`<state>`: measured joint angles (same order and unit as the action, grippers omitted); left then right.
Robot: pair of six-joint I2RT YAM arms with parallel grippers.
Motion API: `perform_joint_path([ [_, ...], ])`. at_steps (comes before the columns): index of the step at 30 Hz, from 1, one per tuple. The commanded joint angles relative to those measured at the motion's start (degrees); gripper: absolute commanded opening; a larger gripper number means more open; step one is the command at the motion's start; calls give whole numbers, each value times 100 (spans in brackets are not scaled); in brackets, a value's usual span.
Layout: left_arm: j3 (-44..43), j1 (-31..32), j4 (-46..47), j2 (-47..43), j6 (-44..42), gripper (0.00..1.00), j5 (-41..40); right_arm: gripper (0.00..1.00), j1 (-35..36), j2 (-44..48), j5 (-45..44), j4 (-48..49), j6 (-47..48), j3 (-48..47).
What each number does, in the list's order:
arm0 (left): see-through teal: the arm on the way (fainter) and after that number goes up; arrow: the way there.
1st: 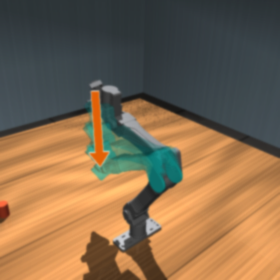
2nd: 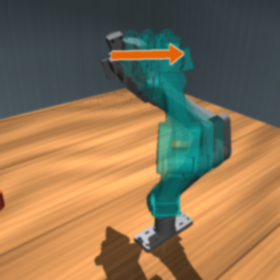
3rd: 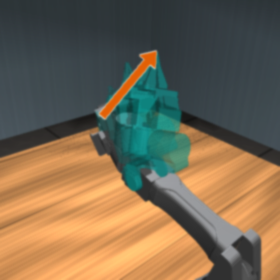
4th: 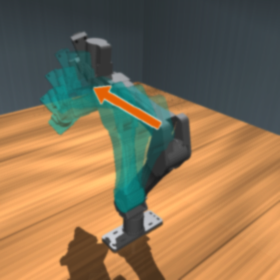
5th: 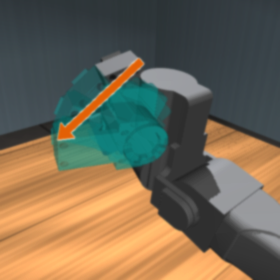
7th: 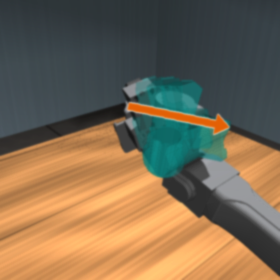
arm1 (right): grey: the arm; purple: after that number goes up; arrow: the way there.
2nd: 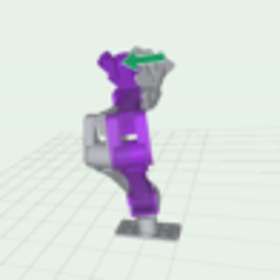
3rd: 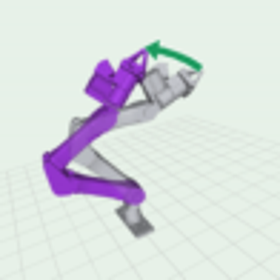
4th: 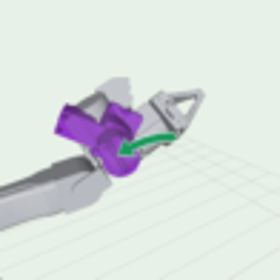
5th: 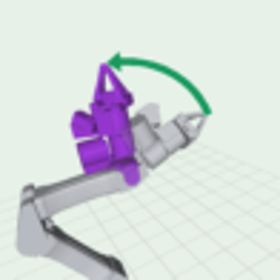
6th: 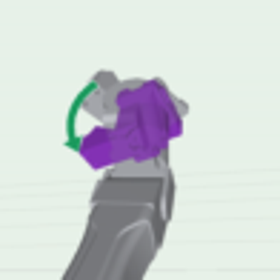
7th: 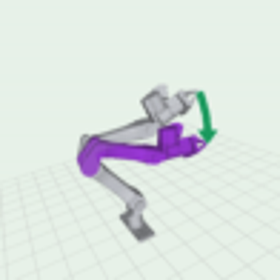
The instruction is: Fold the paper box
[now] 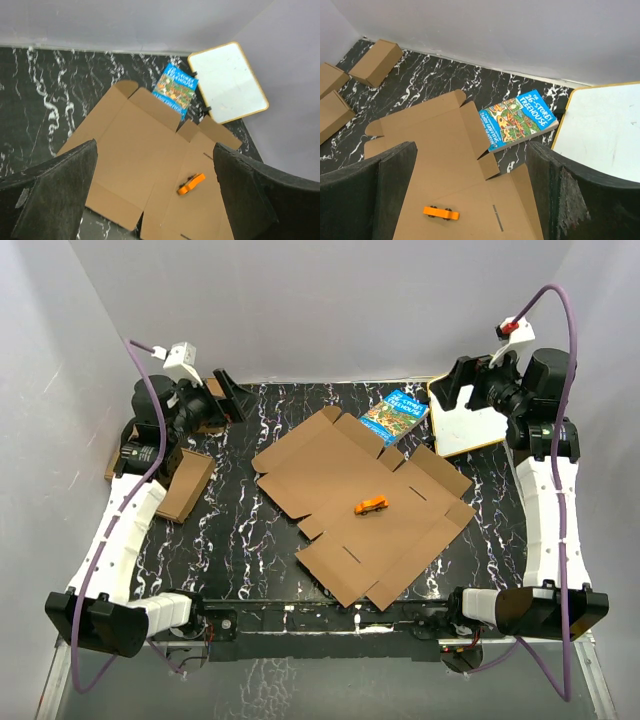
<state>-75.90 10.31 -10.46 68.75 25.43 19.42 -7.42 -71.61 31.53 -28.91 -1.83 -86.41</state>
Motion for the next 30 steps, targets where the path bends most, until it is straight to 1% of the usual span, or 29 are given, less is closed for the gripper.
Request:
perform_joint_path([
  [1, 406, 44, 133, -274, -15, 97, -275, 99, -32, 111, -263, 76, -176, 168],
  [6, 1138, 79, 464, -470, 239, 97, -215, 99, -51, 181, -355, 54, -292, 482],
  [10, 1860, 111, 853, -663, 558, 97, -79, 99, -66, 282, -56, 219, -208, 807],
  [18, 3205, 165, 1485, -1109, 1105, 97, 53, 99, -94, 274, 1645, 498, 304, 1627],
  [23, 4110, 187, 2088, -1445, 1551, 97, 130, 99, -106, 37, 3353, 813, 574, 2232],
  [24, 4289, 189, 2220, -1517, 1630, 97, 131, 99, -112, -9, 3585, 847, 663, 2328],
  [27, 4796, 195, 2583, -1675, 1798, 96, 147, 99, -116, -83, 3831, 769, 1210, 2527],
  [30, 5157, 198, 2776, -1790, 1909, 96, 111, 99, -120, -120, 4053, 803, 1536, 2758],
])
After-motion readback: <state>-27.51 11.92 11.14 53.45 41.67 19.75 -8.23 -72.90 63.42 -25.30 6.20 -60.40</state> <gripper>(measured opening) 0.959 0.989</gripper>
